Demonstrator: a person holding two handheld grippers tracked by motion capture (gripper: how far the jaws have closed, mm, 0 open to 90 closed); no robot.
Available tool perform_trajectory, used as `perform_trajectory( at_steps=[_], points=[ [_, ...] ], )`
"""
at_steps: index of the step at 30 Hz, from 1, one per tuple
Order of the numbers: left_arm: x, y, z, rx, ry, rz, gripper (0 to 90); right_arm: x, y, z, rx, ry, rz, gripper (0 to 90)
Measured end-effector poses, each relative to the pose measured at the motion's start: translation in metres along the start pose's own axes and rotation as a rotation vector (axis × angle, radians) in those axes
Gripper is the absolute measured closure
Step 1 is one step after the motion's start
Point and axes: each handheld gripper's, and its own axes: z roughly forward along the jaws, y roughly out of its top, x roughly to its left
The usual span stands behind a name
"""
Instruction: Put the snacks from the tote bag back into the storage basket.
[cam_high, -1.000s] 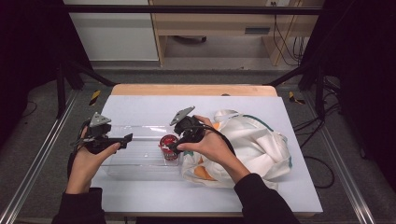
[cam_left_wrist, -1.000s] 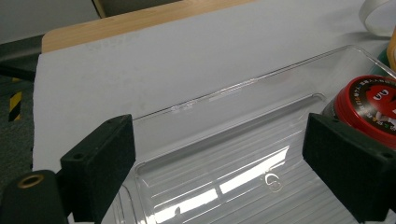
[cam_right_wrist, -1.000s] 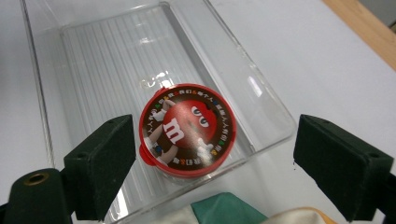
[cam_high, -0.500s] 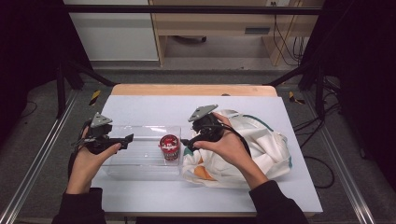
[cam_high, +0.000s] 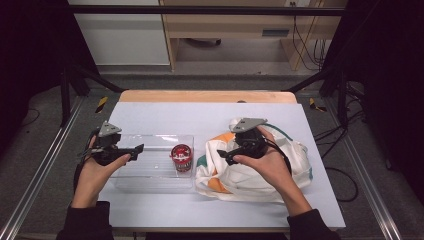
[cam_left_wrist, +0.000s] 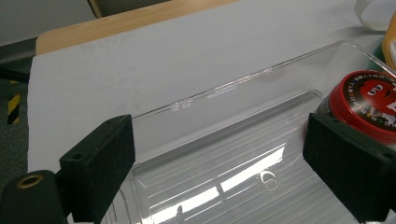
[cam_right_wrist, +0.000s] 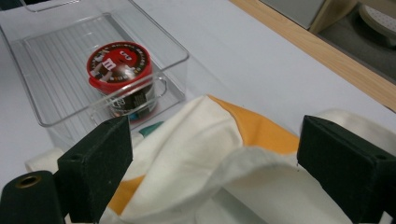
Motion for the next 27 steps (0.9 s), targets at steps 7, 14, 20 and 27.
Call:
perform_trajectory(
  at_steps=[7, 14, 20, 27],
  points=[
    [-0.001, 0.000, 0.000, 0.001, 0.002, 0.007, 9.0, -0.014, -0.031, -0.018, 0.012, -0.046, 0.058, 10.8],
    [-0.004, 0.000, 0.003, 0.006, 0.002, 0.014, 8.9, -0.028, -0.065, -0.036, -0.003, -0.103, 0.115, 11.0],
    [-0.008, 0.001, 0.004, 0.001, -0.003, 0.027, 8.9, -0.036, -0.089, -0.042, 0.009, -0.155, 0.151, 10.8],
    [-0.016, 0.006, 0.004, -0.017, -0.023, 0.044, 8.2, -0.038, -0.105, -0.045, -0.023, -0.191, 0.186, 11.3]
  ],
)
